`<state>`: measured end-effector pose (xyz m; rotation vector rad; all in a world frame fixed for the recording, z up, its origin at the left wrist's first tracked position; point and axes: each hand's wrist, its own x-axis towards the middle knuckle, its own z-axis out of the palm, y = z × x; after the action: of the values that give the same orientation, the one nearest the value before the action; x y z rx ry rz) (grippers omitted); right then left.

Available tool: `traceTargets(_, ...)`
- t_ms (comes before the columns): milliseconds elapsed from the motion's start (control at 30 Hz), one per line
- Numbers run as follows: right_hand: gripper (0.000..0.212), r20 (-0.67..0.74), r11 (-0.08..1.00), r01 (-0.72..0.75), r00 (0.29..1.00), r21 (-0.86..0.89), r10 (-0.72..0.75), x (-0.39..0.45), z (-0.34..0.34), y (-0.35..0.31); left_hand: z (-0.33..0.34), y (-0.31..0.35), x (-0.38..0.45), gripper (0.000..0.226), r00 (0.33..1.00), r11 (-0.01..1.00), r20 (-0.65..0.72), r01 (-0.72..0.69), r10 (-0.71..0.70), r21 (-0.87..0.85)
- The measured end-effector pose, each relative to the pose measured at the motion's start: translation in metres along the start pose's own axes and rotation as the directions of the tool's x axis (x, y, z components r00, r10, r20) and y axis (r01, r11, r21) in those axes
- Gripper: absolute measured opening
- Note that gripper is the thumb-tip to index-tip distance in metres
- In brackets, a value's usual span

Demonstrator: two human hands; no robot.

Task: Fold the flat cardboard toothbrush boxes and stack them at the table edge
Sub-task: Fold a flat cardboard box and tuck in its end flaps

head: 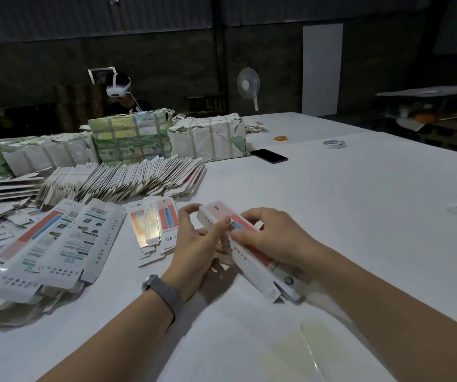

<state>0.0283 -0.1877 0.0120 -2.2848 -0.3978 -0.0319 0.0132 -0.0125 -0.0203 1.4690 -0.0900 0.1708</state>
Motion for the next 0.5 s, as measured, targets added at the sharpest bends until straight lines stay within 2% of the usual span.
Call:
traceTargets(100, 0.054, 0.049, 0.927, 0.079, 0.997, -0.366, -0.066, -0.011, 0.002, -0.011, 0.001, 0.001, -0.002, 0.048, 0.999, 0.999, 0.013, -0.036, 0.036, 0.031)
traceTargets(167, 0.050, 0.061, 0.886, 0.085, 0.996, -0.457, -0.064, -0.013, 0.000, -0.015, 0.002, 0.003, -0.004, 0.047, 0.999, 0.998, 0.013, -0.049, 0.048, 0.049)
traceTargets(233, 0.046, 0.043, 0.868, 0.051, 0.998, -0.494, -0.034, -0.010, -0.011, -0.015, 0.003, 0.004, -0.004, 0.044, 0.999, 0.997, 0.017, -0.049, 0.048, 0.060)
traceTargets(333, 0.041, -0.037, 0.889, -0.054, 0.998, -0.455, 0.042, -0.011, -0.046, -0.004, 0.000, 0.003, -0.003, 0.038, 0.999, 0.997, 0.005, -0.046, 0.046, 0.067)
traceTargets(433, 0.039, -0.210, 0.876, -0.164, 0.975, -0.454, 0.073, -0.032, -0.092, 0.032, -0.003, -0.006, 0.002, 0.015, 0.999, 0.998, -0.001, -0.054, 0.054, 0.027)
traceTargets(500, 0.044, -0.352, 0.828, -0.286, 0.929, -0.482, 0.115, -0.053, -0.128, 0.065, -0.006, -0.015, 0.010, 0.013, 0.999, 0.998, -0.003, -0.050, 0.051, 0.040)
